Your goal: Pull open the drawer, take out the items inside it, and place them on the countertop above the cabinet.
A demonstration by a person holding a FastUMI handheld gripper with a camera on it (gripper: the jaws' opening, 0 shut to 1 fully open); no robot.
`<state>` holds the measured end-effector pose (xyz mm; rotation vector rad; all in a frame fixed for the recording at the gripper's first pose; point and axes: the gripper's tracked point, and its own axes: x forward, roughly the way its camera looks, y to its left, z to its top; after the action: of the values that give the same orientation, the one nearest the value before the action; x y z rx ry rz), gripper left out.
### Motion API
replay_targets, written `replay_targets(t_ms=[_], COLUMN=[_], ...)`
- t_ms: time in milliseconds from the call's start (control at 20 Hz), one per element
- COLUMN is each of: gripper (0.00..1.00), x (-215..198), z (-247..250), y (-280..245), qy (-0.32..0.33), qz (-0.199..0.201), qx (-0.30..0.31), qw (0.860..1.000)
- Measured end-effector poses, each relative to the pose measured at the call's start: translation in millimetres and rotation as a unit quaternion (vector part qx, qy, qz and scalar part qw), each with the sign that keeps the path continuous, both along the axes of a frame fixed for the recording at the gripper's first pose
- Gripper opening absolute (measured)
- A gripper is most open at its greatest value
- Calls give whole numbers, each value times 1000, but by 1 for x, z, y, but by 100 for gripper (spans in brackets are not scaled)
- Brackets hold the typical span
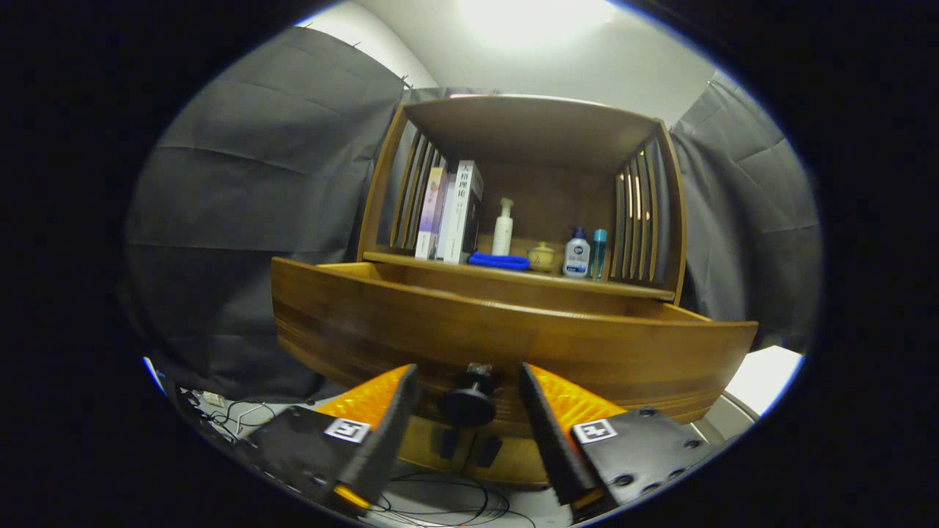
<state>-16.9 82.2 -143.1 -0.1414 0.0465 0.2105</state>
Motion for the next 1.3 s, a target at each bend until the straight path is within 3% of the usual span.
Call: replay_targets(t_ms=[50,300,600,800,900,1300], gripper=[98,98,98,98,98,98], x=[3,19,48,77,93,125], z=[7,52,67,81,88,40], y=[-4,-18,-5,5,0,11], qy=[-6,-33,16,48,53,218], qz=[-6,-18,-5,11,-8,-3], qx=[10,20,40,19,5,20], qw=[1000,999,999,999,999,976])
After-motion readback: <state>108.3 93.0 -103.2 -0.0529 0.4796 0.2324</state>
